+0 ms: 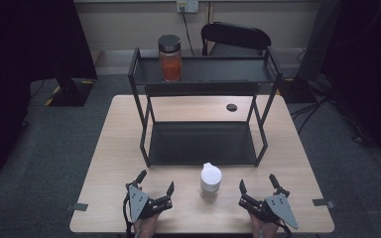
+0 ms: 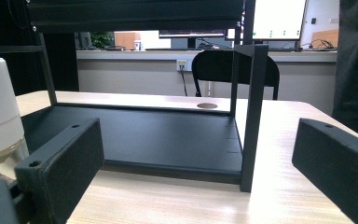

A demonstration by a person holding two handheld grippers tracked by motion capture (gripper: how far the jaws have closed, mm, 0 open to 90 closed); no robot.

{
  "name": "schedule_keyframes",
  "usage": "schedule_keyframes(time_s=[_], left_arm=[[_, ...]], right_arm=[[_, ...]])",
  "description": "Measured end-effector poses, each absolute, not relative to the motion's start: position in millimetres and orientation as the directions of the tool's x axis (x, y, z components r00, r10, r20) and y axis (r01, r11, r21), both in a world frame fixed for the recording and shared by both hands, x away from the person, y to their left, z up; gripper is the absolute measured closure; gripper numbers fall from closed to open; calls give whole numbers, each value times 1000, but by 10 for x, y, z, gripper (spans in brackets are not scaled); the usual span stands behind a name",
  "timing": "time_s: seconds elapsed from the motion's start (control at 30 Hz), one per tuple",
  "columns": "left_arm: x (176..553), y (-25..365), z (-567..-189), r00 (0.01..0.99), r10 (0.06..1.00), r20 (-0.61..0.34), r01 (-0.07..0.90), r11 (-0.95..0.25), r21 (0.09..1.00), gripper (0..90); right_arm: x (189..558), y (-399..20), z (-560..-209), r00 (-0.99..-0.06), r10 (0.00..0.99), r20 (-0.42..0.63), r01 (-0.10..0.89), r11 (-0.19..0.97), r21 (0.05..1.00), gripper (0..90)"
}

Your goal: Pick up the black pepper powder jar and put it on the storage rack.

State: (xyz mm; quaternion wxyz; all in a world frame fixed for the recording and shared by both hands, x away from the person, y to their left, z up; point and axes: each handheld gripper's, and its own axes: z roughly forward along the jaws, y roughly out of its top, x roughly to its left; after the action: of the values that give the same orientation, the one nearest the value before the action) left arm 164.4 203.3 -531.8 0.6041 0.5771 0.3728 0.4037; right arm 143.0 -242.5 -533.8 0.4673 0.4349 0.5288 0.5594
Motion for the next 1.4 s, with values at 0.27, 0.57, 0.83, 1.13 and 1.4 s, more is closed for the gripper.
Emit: schedule_keyframes(time_s=[0.27,0.57,0.83,1.13,1.4], left_arm=[[1643,2029,-5317,394,919,15,-57,8,998,1],[1643,2029,-5316,394,919,16,-57,7,998,1],[1644,2031,-5317,395,919,15,-57,8,998,1],[1644,2032,-5317,395,918,16,-57,8,998,1],[1646,2036,-5316,397,918,16,-57,7,998,2]], right_arm=[[1429,-2452,-5349,-202,979,-10,-70,-5,998,8],[1442,-2487,-5252,-235,972,-15,-58,2,998,0],[1393,-2454,-5070,-240,971,-13,-90,-8,996,0],[1333,-2384,-4867,-279,960,-16,-111,-16,994,0],[1320,-2303,-4665,-336,942,-8,-104,-29,994,0]])
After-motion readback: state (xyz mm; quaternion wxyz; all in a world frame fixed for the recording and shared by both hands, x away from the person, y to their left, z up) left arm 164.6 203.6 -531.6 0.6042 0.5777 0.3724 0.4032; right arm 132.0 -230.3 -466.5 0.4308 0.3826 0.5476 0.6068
